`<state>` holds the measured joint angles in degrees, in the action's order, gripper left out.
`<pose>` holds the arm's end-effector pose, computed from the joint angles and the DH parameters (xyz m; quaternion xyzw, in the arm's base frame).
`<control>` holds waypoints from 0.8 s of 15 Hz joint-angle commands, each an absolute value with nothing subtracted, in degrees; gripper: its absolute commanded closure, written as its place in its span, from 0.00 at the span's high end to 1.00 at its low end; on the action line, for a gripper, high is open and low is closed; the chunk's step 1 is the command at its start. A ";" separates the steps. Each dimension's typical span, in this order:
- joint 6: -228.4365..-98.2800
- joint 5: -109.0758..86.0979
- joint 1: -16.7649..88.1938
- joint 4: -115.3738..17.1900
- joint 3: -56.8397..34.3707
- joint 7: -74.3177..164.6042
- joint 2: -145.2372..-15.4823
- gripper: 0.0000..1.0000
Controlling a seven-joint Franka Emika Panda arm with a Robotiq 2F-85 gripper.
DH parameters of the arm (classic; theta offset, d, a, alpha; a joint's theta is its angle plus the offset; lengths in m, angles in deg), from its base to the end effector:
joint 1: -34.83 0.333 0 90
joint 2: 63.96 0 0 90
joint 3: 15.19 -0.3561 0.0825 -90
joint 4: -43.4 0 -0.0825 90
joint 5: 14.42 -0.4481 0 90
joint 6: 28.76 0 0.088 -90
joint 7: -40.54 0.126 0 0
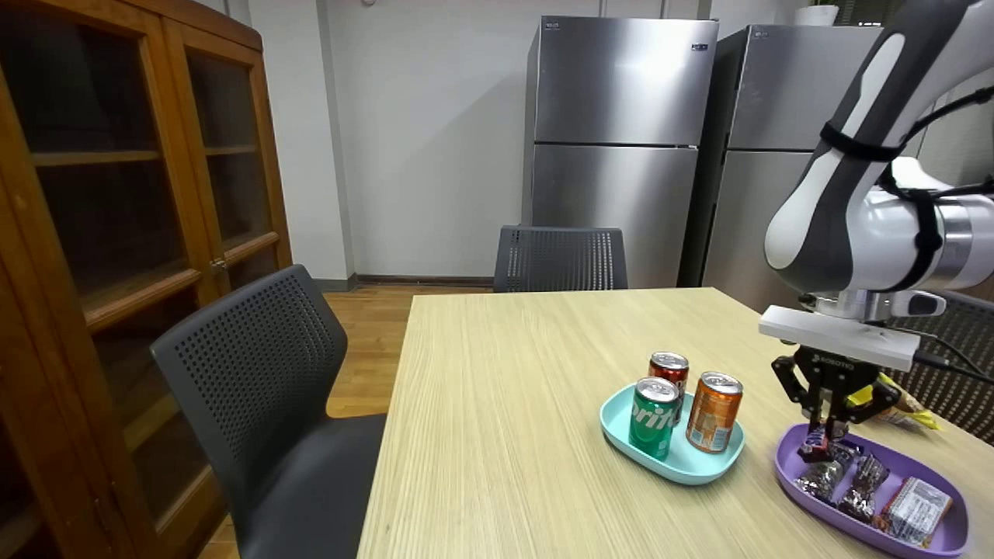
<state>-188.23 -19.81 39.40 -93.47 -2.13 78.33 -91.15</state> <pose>0.5110 -0.0938 0.0784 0.9045 -0.4236 -0.0215 0.0439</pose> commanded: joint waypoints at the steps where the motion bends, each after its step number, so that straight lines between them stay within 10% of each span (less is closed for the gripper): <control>1: -188.25 -21.56 38.72 -93.13 -3.22 77.38 -91.30 0.03; 4: -188.24 -21.86 38.71 -93.02 -3.14 77.39 -91.49 0.03; 6: -188.23 -21.77 38.82 -93.10 -2.88 77.47 -91.50 0.39; 12: -188.72 -21.75 38.18 -94.07 -2.69 76.68 -90.01 0.82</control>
<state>-188.33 -20.82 39.18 -93.44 -2.38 78.33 -91.46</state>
